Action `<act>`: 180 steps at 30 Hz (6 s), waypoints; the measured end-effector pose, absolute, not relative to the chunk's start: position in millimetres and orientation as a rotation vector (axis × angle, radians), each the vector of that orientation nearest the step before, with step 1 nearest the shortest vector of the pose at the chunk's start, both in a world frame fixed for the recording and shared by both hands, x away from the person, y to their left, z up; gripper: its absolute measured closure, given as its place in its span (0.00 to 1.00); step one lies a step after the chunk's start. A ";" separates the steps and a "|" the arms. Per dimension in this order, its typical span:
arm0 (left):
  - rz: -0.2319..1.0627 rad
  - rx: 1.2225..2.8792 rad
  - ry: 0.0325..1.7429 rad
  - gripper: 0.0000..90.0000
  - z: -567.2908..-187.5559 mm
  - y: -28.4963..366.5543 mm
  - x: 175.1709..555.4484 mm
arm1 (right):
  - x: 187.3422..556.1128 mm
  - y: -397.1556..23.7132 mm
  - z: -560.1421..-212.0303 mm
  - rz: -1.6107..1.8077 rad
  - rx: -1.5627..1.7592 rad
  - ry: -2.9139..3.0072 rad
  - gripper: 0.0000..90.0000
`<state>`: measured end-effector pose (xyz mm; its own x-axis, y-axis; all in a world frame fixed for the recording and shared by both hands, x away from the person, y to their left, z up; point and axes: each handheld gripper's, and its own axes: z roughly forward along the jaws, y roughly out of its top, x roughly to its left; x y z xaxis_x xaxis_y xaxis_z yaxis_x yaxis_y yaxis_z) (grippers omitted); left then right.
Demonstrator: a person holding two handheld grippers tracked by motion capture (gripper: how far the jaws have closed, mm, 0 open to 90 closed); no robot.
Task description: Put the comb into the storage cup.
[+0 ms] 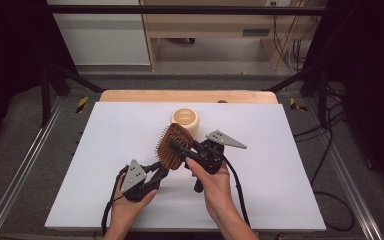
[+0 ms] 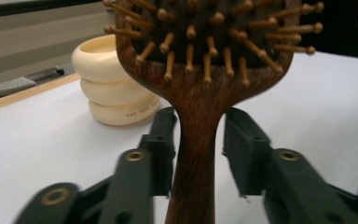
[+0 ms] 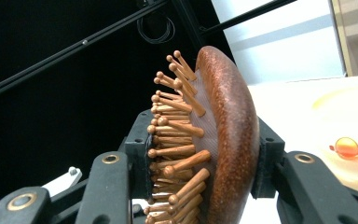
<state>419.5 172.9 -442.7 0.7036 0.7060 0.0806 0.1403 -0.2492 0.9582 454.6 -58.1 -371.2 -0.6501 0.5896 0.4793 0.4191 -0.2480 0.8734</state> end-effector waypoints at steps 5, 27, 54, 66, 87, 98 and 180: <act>0.605 1.727 0.700 0.51 -442.3 176.4 419.1 | 457.4 -59.1 -367.3 2.027 1.245 1.835 0.59; 0.716 1.577 0.898 0.07 -437.1 252.2 398.8 | 481.8 -89.1 -354.1 1.938 1.274 1.776 0.58; 0.794 1.558 0.988 0.05 -445.9 281.3 412.7 | 495.2 -100.2 -346.8 1.863 1.284 1.798 0.58; 0.792 1.562 0.983 0.05 -446.9 280.0 414.0 | 500.1 -93.9 -337.1 1.866 1.284 1.794 0.58; 0.782 1.562 0.985 0.02 -448.9 277.8 415.7 | 502.6 -94.1 -312.1 1.885 1.284 1.750 0.58; 0.791 1.525 0.987 0.02 -447.4 283.1 414.7 | 509.0 -97.3 -300.7 1.895 1.287 1.725 0.57; 0.785 1.536 0.990 0.02 -448.9 282.2 418.5 | 596.6 -103.1 -281.4 1.851 1.360 1.516 0.57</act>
